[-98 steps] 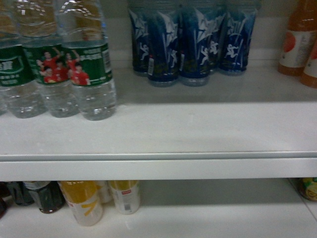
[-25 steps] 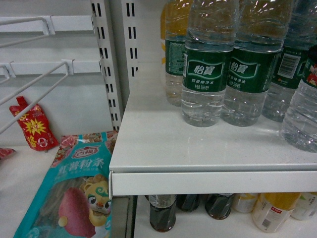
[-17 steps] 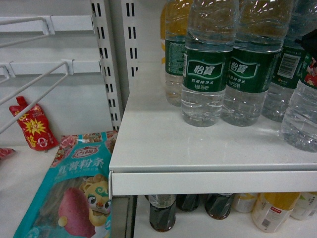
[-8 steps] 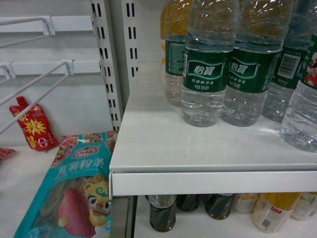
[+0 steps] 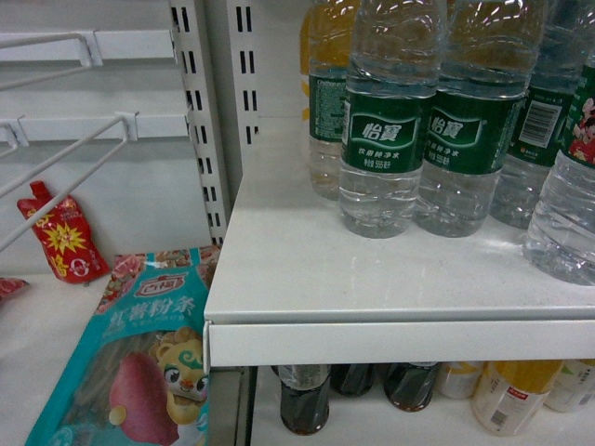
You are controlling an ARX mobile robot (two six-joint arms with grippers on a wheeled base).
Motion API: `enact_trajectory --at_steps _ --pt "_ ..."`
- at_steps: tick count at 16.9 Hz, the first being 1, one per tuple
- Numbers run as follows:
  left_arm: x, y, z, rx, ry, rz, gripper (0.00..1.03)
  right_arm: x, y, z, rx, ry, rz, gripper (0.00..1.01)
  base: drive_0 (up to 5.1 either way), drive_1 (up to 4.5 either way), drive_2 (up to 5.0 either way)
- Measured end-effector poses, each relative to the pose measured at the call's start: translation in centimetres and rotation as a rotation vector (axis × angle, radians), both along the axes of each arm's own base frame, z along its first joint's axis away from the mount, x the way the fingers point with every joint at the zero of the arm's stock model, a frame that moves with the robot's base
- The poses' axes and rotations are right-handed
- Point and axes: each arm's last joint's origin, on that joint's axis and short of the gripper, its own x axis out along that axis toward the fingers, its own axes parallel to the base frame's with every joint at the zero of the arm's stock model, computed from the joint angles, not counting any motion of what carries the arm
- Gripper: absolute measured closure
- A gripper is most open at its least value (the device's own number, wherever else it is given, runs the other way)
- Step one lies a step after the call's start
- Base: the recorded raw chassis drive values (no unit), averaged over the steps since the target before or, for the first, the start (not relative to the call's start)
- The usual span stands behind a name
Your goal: Move water from second to third shelf
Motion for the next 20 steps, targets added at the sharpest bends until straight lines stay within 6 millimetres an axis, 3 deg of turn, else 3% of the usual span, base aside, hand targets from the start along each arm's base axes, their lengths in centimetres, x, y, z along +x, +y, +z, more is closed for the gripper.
enact_trajectory --at_steps 2,11,20 --pt "0.0 0.0 0.0 0.0 0.0 0.002 0.05 -0.6 -1.0 -0.9 -0.001 0.005 -0.018 0.99 0.0 0.0 0.0" --pt "0.0 0.0 0.0 0.0 0.0 0.0 0.05 -2.5 -0.9 -3.1 -0.001 -0.005 -0.001 0.99 0.0 0.0 0.0" --pt "0.0 0.0 0.0 0.0 0.0 0.0 0.05 -3.6 -0.9 -3.5 -0.001 0.031 0.0 0.99 0.0 0.0 0.0"
